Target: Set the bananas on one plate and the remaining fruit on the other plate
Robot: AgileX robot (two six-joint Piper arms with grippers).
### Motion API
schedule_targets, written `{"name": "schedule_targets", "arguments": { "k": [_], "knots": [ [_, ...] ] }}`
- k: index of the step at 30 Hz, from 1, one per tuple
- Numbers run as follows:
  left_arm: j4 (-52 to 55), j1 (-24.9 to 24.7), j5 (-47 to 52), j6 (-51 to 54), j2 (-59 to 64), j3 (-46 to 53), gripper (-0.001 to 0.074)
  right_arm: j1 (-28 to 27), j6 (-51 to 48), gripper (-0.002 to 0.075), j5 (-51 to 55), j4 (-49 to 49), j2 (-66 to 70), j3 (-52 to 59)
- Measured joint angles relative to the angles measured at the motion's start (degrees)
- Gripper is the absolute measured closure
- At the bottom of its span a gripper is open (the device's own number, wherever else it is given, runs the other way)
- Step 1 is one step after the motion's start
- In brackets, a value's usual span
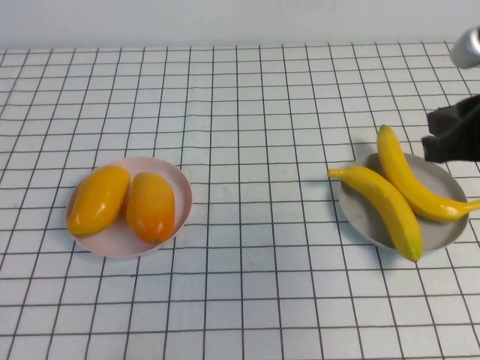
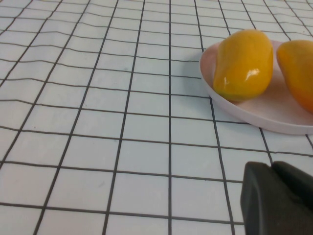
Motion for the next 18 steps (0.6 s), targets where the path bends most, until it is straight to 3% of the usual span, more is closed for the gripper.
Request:
{"name": "schedule_targets", "arguments": {
  "k": [6, 13, 18],
  "knots": [
    [0.0, 0.0, 0.0, 0.0, 0.0, 0.0, 0.0739, 0.0, -0.9, 0.074, -9.2, 0.9, -15.8, 15.3],
    [0.0, 0.0, 0.0, 0.0, 0.0, 0.0, 0.0739, -0.6, -0.9, 0.0741, -10.7, 0.7, -26.9, 24.3],
    [0.0, 0.0, 0.0, 0.0, 0.0, 0.0, 0.0739, -0.6, -0.9, 0.0741, -18.1, 0.7, -33.9, 33.3]
  ]
}}
